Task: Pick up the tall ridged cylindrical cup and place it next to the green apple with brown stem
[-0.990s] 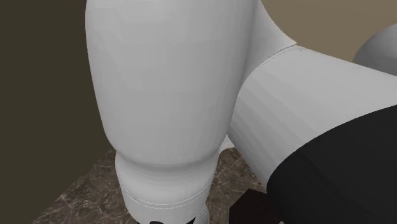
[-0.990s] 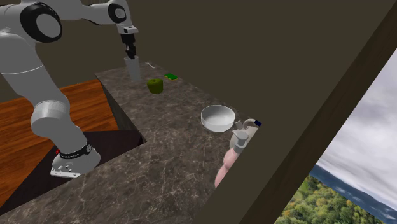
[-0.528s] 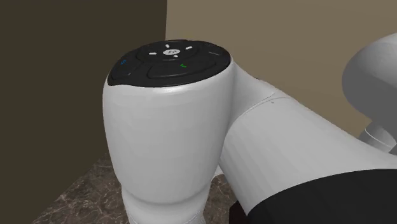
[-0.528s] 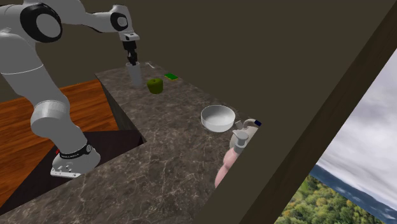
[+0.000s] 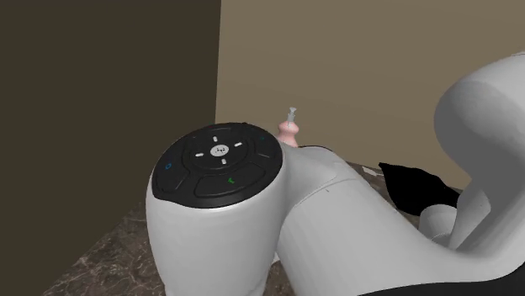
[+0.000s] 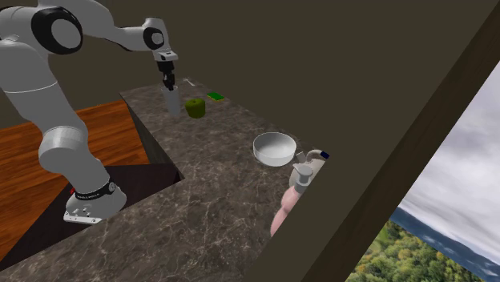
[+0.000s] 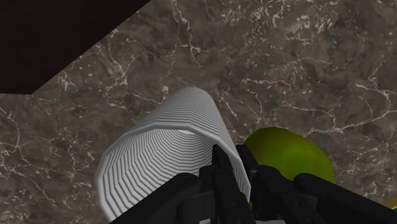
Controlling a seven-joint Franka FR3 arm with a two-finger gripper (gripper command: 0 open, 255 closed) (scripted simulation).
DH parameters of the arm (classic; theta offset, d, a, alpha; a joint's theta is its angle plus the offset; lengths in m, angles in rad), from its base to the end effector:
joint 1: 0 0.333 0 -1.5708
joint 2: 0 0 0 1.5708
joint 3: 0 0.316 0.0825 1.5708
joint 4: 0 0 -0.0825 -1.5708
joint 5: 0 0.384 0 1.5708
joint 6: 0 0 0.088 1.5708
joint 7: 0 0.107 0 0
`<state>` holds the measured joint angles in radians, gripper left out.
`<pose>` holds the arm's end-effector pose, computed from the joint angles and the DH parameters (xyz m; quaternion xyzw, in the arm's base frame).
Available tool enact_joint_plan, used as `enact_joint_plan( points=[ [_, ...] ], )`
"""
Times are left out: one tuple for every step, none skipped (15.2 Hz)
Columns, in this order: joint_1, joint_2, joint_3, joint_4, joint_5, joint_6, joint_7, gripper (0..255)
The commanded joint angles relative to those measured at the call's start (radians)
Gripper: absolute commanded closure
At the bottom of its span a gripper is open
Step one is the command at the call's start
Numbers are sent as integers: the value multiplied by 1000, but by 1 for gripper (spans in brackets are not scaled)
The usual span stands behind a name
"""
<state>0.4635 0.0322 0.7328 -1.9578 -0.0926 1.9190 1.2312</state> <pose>0.2122 0.5143 0.4570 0.9990 -0.0001 0.0193 0.0404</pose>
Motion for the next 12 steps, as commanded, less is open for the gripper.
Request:
enact_joint_plan(
  points=[
    [2, 11, 1, -16, -8, 24, 8, 255],
    [3, 16, 1, -25, -12, 36, 12, 255],
    [3, 21, 1, -34, -17, 49, 16, 255],
    [4, 26, 1, -43, -21, 61, 19, 255],
    [5, 32, 1, -51, -26, 74, 23, 255],
    [6, 38, 1, -59, -31, 86, 28, 255],
    [7, 44, 1, -67, -36, 98, 32, 255],
    [7, 51, 0, -75, -42, 111, 37, 255],
    [8, 58, 0, -82, -48, 123, 41, 255],
    [10, 65, -1, -90, -54, 135, 46, 255],
    [11, 72, -1, -97, -60, 147, 51, 255],
    [12, 79, -2, -104, -67, 159, 56, 255]
  ],
)
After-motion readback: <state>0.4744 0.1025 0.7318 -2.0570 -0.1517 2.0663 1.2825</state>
